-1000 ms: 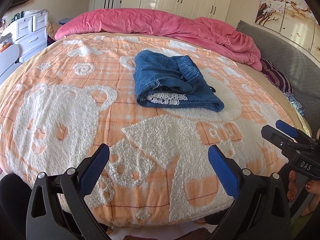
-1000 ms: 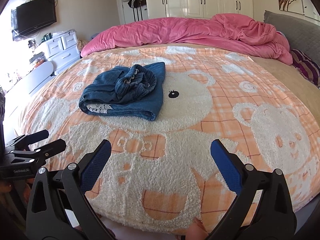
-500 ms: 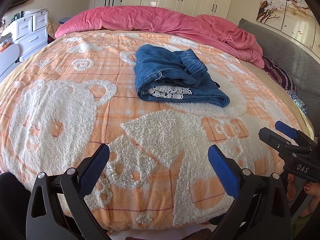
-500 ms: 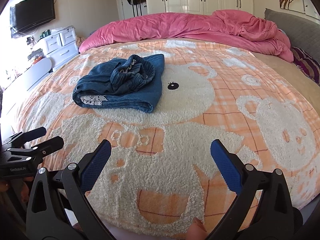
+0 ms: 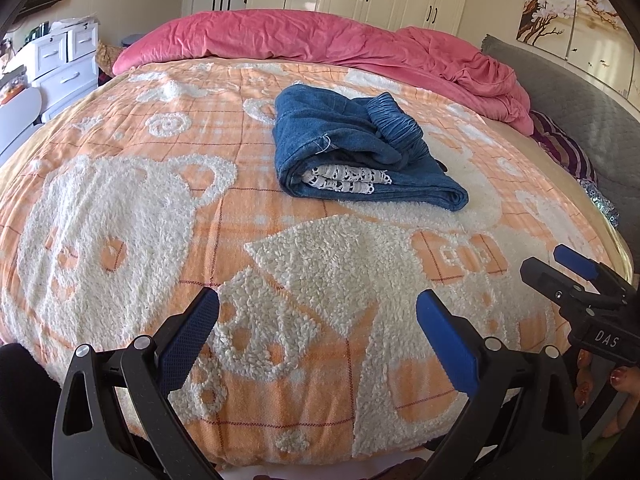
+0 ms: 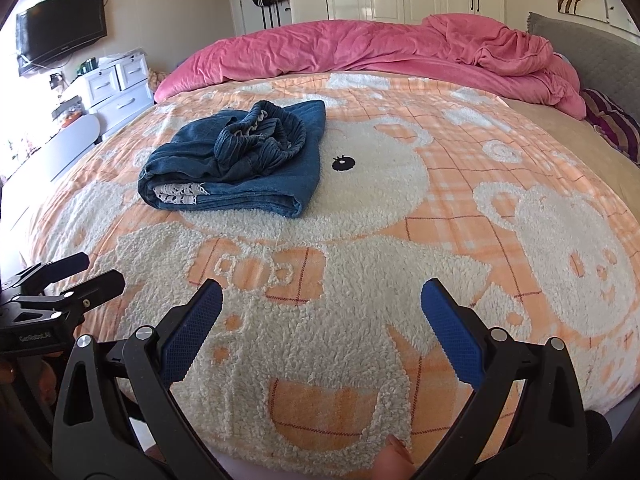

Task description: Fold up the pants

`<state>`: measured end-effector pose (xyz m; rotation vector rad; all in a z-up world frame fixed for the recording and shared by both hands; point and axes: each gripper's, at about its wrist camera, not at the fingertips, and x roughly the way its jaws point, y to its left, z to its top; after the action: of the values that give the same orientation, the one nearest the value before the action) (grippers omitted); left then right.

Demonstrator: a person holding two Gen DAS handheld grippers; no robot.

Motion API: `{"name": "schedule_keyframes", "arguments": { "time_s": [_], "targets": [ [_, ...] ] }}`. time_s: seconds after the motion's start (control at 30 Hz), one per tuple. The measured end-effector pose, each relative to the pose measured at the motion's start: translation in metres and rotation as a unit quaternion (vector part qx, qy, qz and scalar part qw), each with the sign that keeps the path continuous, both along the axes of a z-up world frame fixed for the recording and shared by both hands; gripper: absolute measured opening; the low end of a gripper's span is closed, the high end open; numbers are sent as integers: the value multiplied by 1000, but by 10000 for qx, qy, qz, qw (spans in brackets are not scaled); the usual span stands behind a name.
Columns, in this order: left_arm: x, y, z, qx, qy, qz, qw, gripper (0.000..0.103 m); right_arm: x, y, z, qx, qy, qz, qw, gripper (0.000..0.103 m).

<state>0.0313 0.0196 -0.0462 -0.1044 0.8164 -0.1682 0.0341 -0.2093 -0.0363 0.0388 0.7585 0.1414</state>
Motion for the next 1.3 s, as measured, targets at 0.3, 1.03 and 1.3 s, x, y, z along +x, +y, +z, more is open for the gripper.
{"name": "schedule_keyframes", "arguments": {
  "time_s": [0.3,1.03,1.3],
  "targets": [
    [-2,1,3,24,-18,35,10000,99,0,0,0,7,-2,5,10000,94],
    [-2,1,5,52,11,69,10000,99,1,-1,0,1,7,15,10000,94],
    [-2,1,5,54,13,72,10000,99,1,-3,-1,6,11,14,10000,94]
  ]
}}
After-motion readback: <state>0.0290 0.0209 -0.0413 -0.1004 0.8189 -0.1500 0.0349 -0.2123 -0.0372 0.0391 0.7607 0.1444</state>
